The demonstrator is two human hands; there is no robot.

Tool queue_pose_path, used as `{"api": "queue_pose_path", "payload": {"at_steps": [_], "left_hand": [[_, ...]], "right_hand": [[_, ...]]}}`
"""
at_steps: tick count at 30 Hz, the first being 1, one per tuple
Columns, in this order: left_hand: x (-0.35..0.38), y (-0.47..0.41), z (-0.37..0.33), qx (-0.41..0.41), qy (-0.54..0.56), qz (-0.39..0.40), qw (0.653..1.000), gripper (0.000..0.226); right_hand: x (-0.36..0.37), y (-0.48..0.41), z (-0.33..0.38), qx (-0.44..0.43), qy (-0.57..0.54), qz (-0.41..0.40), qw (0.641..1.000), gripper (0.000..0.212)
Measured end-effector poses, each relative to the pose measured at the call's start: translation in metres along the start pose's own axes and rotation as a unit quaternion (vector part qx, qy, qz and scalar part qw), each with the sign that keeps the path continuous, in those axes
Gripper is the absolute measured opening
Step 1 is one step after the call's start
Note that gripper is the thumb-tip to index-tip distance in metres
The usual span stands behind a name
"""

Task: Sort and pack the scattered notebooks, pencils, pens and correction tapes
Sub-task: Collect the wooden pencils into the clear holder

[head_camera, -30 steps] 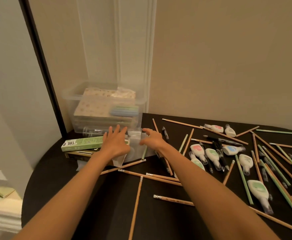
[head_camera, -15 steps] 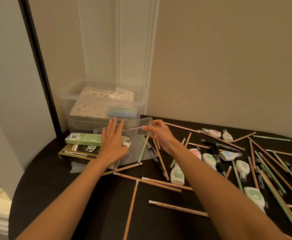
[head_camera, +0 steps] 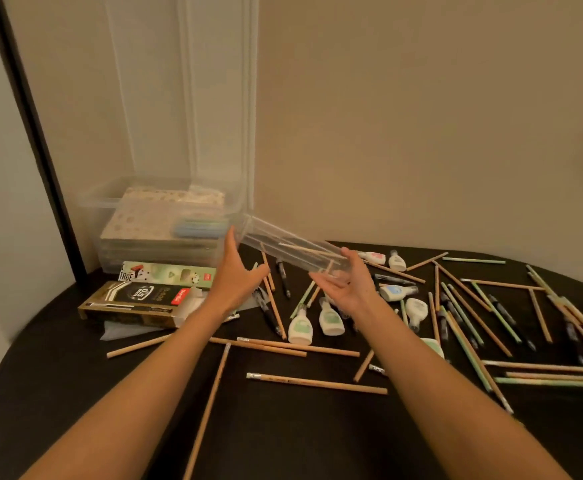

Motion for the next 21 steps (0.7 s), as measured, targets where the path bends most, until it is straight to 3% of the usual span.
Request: {"api": "queue_pose_path", "payload": {"at_steps": [3,5,7,10,13,16,18,21], "left_hand": [[0.022,0.013,-0.033,-0.009,0.149,-0.03,0.988,0.097],[0.031,0.019,-0.044,-0.034,0.213,-0.056,0.975,0.094],[0.043,0.028,-0.061,-0.027,0.248,-0.062,0.967,0.075],[0.048,0.033,-0.083,0.007,0.252,-0.069,0.965,0.051],[0.043,0.037,-0.106,0.062,0.143,-0.067,0.986,0.052],[0.035,0.038,-0.121,0.106,-0.052,-0.057,0.991,0.055],[0.034,0.035,-0.122,0.099,-0.23,-0.014,0.968,0.061],[0.029,0.031,-0.112,0.067,-0.383,0.03,0.921,0.066]], "right_hand": [[-0.016,0.014,-0.004,0.014,-0.022,0.011,1.0,0.019],[-0.02,0.018,-0.012,0.043,-0.013,0.019,0.999,0.033],[-0.027,0.029,-0.015,0.066,0.024,0.033,0.997,0.043],[-0.037,0.042,-0.019,0.087,0.13,0.01,0.988,0.037],[-0.055,0.055,-0.005,0.043,0.247,-0.065,0.966,0.027],[-0.067,0.064,0.01,0.003,0.341,-0.125,0.932,0.02],[-0.066,0.067,0.017,-0.034,0.46,-0.141,0.876,0.017],[-0.041,0.066,0.005,-0.11,0.655,-0.086,0.742,0.013]]}}
Point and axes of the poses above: each hand's wrist, its own y-axis away from the middle knuckle, its own x-axis out of the palm, z = x × y, the point moved 9 cm from there along -y, towards the middle knuckle, and after that the axes turned 10 degrees about x, right-handed, at the moved point
